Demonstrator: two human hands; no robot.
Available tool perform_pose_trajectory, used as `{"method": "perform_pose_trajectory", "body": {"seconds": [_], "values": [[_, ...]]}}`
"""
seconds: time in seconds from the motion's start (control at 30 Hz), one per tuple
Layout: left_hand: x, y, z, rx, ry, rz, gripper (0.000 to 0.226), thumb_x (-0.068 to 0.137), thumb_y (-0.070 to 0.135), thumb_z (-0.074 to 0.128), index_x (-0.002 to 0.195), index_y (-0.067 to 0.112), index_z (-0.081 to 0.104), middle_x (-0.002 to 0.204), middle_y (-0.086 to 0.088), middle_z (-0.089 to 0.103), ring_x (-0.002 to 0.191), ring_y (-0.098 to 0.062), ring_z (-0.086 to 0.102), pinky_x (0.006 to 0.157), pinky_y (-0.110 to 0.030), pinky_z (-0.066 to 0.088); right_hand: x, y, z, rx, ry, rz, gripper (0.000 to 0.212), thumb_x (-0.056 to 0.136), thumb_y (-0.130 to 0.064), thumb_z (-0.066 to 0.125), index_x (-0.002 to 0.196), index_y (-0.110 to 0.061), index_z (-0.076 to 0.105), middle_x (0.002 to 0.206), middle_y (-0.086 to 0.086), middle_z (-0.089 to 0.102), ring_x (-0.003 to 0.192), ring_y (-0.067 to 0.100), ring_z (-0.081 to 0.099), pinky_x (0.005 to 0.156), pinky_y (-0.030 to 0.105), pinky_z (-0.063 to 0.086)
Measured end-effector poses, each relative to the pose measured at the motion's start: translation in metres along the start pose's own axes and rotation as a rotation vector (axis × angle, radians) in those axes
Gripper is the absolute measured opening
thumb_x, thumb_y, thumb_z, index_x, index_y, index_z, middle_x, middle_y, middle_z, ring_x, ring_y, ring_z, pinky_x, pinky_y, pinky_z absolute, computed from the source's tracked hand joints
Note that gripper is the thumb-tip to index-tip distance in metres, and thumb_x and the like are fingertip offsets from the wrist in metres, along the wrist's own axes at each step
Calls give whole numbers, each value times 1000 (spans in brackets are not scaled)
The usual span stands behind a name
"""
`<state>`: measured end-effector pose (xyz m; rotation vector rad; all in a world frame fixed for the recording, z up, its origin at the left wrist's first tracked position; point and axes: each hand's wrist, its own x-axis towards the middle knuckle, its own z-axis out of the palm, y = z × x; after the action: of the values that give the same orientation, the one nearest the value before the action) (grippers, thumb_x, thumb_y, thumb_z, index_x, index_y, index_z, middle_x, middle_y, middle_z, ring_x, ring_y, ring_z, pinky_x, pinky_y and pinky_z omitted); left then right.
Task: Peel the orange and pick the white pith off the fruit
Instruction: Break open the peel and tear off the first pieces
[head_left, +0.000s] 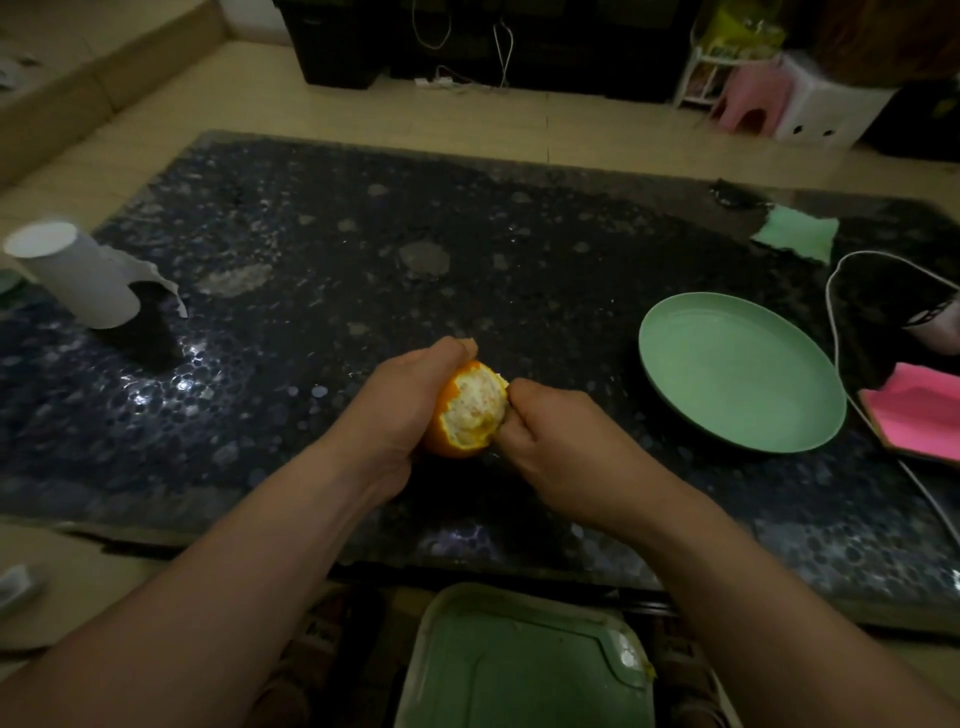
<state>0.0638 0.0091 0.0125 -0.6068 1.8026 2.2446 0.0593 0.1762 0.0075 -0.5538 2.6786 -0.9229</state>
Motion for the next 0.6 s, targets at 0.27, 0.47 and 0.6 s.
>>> {"method": "perform_pose_trajectory", "body": {"seconds": [0.27,0.47,0.6], "values": [[2,3,-9,-116,-41,-116,29,96,41,66,87,13,71,77,-9,73,62,-21,72,53,-30,57,0,4,-6,123,-57,-55,26,107,-31,43,86,-18,50,76,2,61,66,22,59,62,45,49],[3,5,-9,-47,-59,-72,31,94,46,71,92,15,75,88,-10,77,76,-22,75,80,-38,61,4,6,0,19,43,-71,26,103,-30,51,80,-18,46,72,-1,59,65,22,56,61,46,47],[1,6,-9,-56,-75,-61,29,95,44,70,87,16,73,80,-7,75,69,-19,73,70,-34,60,2,8,0,28,110,-91,26,98,-26,58,75,-19,48,65,-4,57,59,15,53,56,41,42]]}}
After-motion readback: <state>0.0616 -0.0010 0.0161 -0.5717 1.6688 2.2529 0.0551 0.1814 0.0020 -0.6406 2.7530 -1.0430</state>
